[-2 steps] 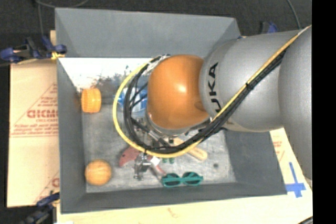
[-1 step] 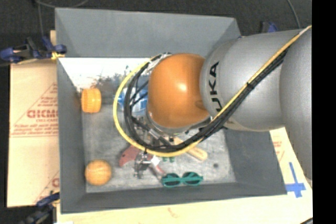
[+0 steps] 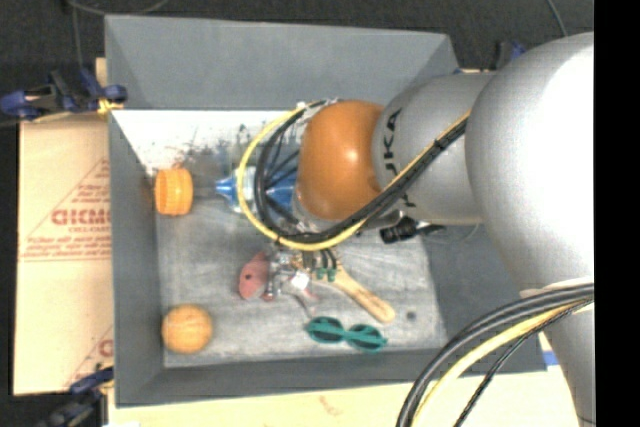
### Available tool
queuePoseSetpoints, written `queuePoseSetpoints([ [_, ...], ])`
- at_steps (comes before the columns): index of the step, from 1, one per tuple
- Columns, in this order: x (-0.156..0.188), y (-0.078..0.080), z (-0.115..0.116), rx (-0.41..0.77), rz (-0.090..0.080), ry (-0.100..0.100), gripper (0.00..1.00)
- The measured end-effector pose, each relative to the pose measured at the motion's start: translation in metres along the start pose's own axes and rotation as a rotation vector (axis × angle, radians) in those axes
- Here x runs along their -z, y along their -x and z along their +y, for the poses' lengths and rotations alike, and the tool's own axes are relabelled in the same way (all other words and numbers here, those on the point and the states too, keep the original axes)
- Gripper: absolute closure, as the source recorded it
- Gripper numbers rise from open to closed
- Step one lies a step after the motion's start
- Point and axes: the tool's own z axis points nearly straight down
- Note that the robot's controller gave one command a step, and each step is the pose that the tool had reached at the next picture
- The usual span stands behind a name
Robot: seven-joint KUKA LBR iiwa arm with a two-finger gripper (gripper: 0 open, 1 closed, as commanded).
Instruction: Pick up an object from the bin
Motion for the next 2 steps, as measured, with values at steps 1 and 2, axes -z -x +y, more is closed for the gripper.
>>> queuePoseSetpoints([
  [1,0.0,0.0,0.0,-0.001,0.0,0.0,1.0],
  [2,0.102,0.003,-0.007,-0.023,0.003,-0.005,1.0],
])
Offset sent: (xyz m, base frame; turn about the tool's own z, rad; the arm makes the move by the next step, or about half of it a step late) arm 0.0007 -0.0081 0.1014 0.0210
